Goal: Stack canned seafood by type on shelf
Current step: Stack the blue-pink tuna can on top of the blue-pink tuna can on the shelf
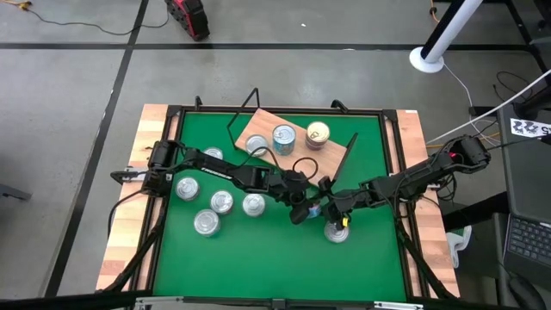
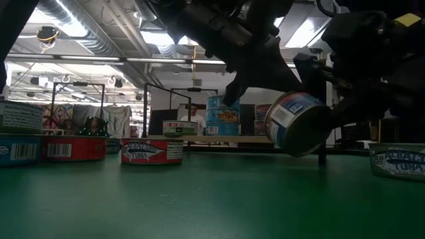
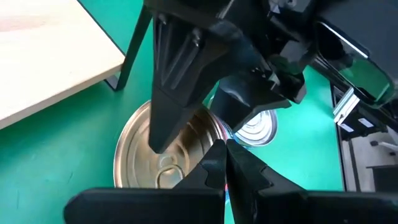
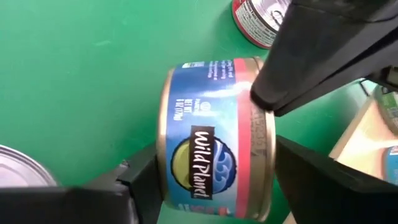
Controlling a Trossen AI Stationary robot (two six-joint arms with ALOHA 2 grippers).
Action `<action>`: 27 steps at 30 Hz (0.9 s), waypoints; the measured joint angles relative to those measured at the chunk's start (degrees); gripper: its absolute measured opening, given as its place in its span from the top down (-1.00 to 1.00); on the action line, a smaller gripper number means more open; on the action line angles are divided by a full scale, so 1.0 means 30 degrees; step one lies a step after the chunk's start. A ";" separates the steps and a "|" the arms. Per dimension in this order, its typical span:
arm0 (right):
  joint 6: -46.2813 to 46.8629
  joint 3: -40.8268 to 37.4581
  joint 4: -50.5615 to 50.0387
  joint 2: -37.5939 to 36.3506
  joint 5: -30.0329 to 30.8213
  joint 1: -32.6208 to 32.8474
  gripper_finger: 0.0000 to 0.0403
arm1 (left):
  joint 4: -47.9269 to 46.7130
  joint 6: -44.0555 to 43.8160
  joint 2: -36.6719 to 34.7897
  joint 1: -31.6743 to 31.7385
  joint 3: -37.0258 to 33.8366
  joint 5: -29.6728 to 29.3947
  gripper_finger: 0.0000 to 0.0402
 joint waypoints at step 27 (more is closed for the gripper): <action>0.0696 0.3876 -0.3352 0.0009 -0.2402 -0.0013 0.12 | -0.2279 0.3798 -0.2307 0.0853 0.0007 0.5164 0.46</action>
